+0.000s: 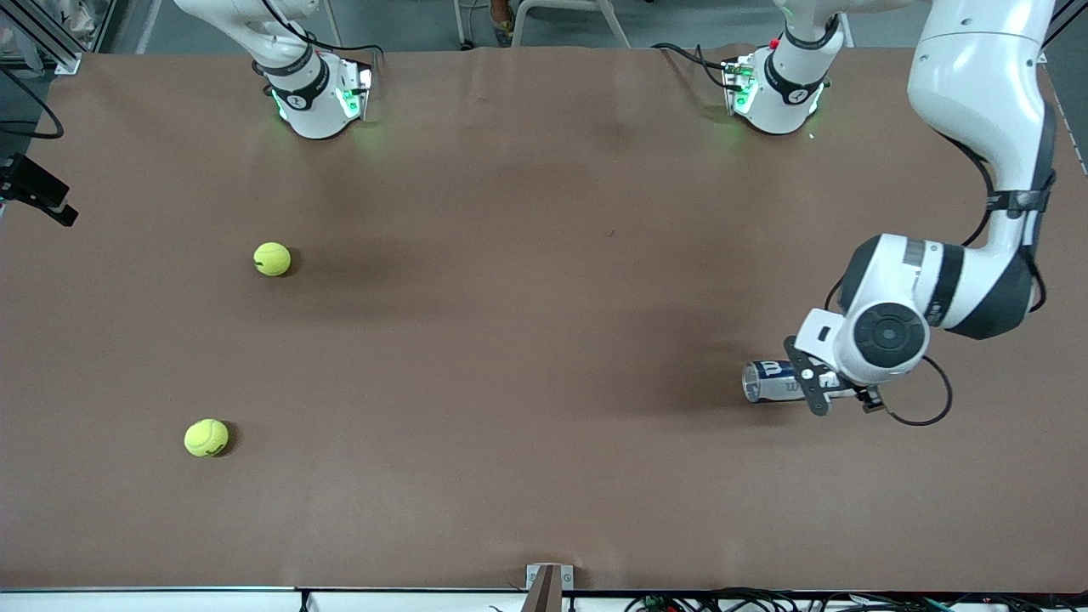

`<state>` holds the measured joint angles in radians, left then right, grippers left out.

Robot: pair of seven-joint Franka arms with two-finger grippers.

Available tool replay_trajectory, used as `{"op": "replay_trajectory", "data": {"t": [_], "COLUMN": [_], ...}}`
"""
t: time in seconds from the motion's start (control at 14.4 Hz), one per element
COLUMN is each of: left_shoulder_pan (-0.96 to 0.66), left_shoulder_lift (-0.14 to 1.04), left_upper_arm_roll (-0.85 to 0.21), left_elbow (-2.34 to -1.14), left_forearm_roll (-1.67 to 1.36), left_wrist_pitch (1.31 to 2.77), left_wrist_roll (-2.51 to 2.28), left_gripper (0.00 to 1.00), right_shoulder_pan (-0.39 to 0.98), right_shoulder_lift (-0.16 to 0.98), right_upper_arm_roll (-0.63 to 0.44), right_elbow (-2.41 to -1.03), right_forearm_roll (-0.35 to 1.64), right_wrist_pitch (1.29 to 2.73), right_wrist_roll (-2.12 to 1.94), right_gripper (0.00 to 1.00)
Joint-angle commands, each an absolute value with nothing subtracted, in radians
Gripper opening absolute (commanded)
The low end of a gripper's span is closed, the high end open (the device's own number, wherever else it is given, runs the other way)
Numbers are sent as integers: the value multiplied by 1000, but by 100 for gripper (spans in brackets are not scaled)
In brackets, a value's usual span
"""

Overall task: Insert tennis ball vertically with right arm
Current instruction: 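Reach the left gripper down to the lying Wilson can, then grasp the can with the left gripper while the right gripper reaches a ball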

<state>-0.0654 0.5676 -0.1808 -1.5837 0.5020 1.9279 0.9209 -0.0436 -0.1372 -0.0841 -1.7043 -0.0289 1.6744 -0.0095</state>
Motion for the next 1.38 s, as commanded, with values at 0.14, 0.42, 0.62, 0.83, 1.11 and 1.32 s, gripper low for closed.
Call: {"op": "replay_trajectory", "data": {"t": [0.14,0.42,0.62,0.83,1.11,1.32], "left_shoulder_pan": [-121,-113,-113,-123,-124,-133], "left_shoulder_lift": [635,696,710,733,755,767], "left_upper_arm_roll": [-169,-167,-167,-166,-166,-166], "left_elbow": [-1551,-1523,-1525,-1525,-1532,-1534], "left_forearm_roll": [581,707,747,750,764,762], "left_wrist_pitch": [1917,1919,1917,1917,1908,1905], "left_wrist_roll": [914,891,858,824,788,781], "left_gripper": [98,98,98,97,96,96], "right_shoulder_pan": [-44,-45,-44,-41,-38,-40], "right_shoulder_lift": [-167,-166,-166,-164,-164,-158], "right_upper_arm_roll": [-83,-83,-83,-81,-78,-78], "right_elbow": [-1740,-1738,-1736,-1733,-1733,-1738], "right_forearm_roll": [-34,-34,-34,-34,-34,-34], "right_wrist_pitch": [1667,1674,1674,1667,1664,1664], "right_wrist_roll": [-17,-17,-17,-14,-5,-5], "right_gripper": [100,100,100,100,100,100]}}
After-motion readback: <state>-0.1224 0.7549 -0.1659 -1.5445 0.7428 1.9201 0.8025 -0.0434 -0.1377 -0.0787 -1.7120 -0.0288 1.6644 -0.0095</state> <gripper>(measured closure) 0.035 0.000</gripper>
